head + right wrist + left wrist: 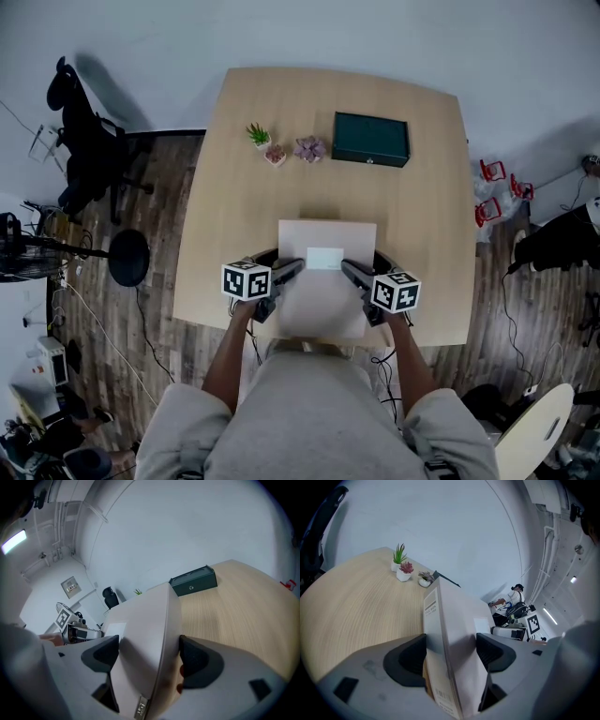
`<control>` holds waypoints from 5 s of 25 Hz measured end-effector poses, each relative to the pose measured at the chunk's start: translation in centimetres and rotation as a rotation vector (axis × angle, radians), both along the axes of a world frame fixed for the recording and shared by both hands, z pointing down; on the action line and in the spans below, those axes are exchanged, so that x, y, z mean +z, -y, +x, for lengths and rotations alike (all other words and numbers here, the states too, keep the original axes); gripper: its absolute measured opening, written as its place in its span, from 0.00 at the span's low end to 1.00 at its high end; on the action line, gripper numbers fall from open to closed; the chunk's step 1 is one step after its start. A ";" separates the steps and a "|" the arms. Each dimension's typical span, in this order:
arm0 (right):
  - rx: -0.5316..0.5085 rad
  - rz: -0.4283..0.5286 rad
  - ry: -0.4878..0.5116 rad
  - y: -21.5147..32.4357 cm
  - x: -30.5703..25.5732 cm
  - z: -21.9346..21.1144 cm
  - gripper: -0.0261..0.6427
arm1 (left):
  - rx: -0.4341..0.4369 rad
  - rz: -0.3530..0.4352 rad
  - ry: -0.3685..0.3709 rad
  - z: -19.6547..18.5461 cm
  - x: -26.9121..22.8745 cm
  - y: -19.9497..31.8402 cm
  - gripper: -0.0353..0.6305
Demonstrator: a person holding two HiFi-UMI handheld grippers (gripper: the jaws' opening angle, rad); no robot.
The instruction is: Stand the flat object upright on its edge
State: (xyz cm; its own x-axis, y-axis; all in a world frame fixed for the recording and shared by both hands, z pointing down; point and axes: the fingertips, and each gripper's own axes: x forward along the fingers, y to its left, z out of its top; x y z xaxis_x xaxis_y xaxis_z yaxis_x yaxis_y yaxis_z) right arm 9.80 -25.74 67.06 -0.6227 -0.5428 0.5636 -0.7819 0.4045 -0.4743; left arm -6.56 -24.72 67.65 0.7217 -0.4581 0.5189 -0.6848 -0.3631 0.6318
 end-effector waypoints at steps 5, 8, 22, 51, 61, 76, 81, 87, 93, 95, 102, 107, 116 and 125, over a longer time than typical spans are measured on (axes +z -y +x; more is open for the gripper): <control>-0.006 0.034 -0.004 -0.7 -0.9 0.1 0.65 | -0.013 0.027 0.003 0.1 -0.8 -0.8 0.53; -0.008 0.052 -0.005 -0.7 -1.5 0.1 0.65 | -0.023 0.040 0.001 0.1 -1.3 -0.8 0.53; -0.027 0.231 -0.029 -0.3 -7.0 0.2 0.64 | -0.050 0.159 0.010 0.4 -6.0 -0.6 0.53; -0.075 0.590 -0.088 5.6 -17.8 -2.0 0.64 | -0.084 0.544 0.106 -1.6 -16.9 5.4 0.53; -0.058 0.716 -0.107 7.5 -21.3 -2.8 0.63 | -0.098 0.658 0.088 -2.4 -20.0 7.7 0.53; -0.036 0.724 -0.131 10.3 -19.9 -3.7 0.63 | -0.076 0.675 0.111 -3.2 -19.0 10.9 0.53; -0.038 0.713 -0.148 11.2 -18.7 -3.8 0.63 | -0.071 0.663 0.121 -3.3 -17.8 11.8 0.53; -0.045 0.706 -0.185 12.2 -17.0 -3.8 0.63 | -0.061 0.652 0.148 -3.2 -16.0 12.7 0.53; -0.044 0.687 -0.199 12.7 -15.3 -3.6 0.63 | -0.059 0.647 0.165 -2.9 -14.7 13.2 0.53; -0.049 0.687 -0.210 12.7 -15.0 -3.5 0.63 | -0.060 0.648 0.170 -2.8 -14.3 13.2 0.53; -0.048 0.687 -0.220 12.5 -14.4 -3.3 0.63 | -0.057 0.683 0.191 -2.6 -14.1 12.9 0.53; -0.049 0.697 -0.216 12.2 -14.2 -3.3 0.63 | -0.061 0.701 0.197 -2.6 -14.0 12.6 0.53; -0.055 0.714 -0.232 10.8 -14.0 -3.2 0.64 | -0.051 0.730 0.219 -2.4 -13.9 11.2 0.53; -0.061 0.722 -0.241 10.0 -13.9 -3.1 0.64 | -0.051 0.745 0.240 -2.3 -13.7 10.3 0.54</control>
State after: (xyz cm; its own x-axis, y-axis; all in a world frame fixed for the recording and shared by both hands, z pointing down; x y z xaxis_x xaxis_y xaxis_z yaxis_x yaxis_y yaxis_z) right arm 6.70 -35.78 53.19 -0.5681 -0.7967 0.2060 -0.7966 0.5953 0.1055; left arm -8.82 -35.05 53.98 0.5975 -0.7762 0.2012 -0.7989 -0.5978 0.0662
